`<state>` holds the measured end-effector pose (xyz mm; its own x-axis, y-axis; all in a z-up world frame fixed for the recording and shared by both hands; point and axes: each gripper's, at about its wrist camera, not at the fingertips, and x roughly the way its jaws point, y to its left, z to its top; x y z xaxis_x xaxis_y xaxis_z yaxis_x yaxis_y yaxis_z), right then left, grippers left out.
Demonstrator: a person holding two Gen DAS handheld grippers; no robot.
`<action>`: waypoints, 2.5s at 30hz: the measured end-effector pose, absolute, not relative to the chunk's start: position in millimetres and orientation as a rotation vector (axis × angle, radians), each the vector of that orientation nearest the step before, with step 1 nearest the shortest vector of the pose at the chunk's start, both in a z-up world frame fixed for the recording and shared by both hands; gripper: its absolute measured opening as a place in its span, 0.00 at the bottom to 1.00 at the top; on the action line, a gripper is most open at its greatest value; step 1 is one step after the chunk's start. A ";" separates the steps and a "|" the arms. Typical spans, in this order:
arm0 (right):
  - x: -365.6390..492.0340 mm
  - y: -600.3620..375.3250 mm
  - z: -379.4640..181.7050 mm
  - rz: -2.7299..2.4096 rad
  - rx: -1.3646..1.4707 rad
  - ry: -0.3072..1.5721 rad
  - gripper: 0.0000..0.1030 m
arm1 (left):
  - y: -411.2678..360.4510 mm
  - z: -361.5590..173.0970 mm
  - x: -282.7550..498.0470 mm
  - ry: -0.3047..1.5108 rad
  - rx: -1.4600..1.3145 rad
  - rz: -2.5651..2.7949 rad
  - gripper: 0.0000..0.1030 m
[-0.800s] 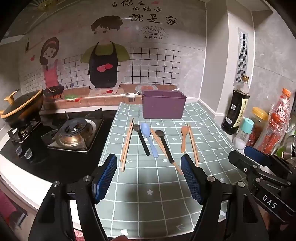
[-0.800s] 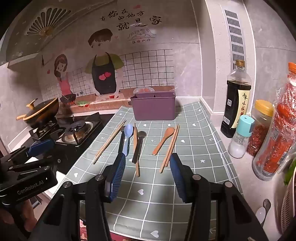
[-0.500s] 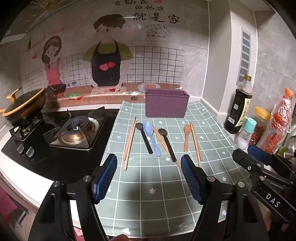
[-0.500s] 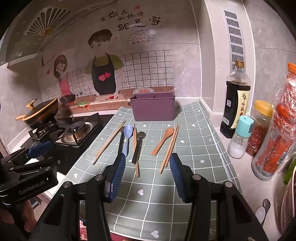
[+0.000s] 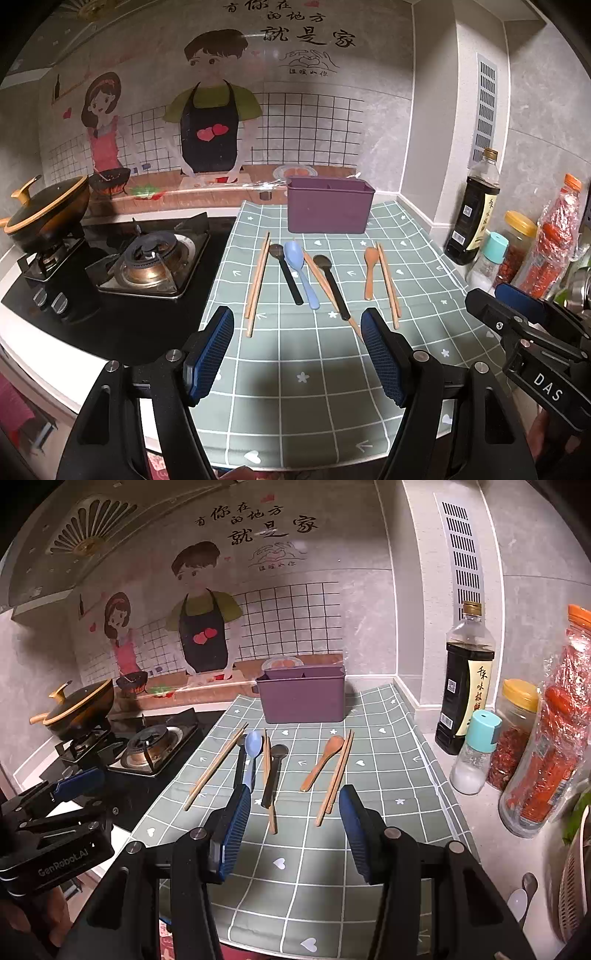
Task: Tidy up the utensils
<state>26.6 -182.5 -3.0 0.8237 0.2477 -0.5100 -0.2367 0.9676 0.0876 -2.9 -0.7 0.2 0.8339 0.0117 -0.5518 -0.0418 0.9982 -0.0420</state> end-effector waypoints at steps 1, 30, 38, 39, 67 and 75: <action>26.6 -182.2 -2.5 0.257 0.021 0.545 0.47 | -0.6 0.0 -2.8 0.583 -0.053 0.028 0.70; 25.7 -177.1 1.9 0.258 0.011 0.539 0.47 | 4.3 -2.7 -4.6 0.591 -0.065 0.026 0.69; 25.5 -177.5 1.7 0.258 0.010 0.537 0.47 | 5.7 -3.8 -4.1 0.594 -0.066 0.025 0.69; 25.9 -177.6 1.8 0.258 0.011 0.539 0.47 | 5.7 -3.9 -4.2 0.594 -0.066 0.026 0.70; 24.2 -178.7 2.3 0.257 0.009 0.533 0.47 | 5.0 -4.0 -3.5 0.595 -0.068 0.026 0.70; 26.1 -180.5 3.4 0.246 -0.002 0.529 0.47 | 3.6 -7.2 1.9 0.592 -0.059 0.036 0.69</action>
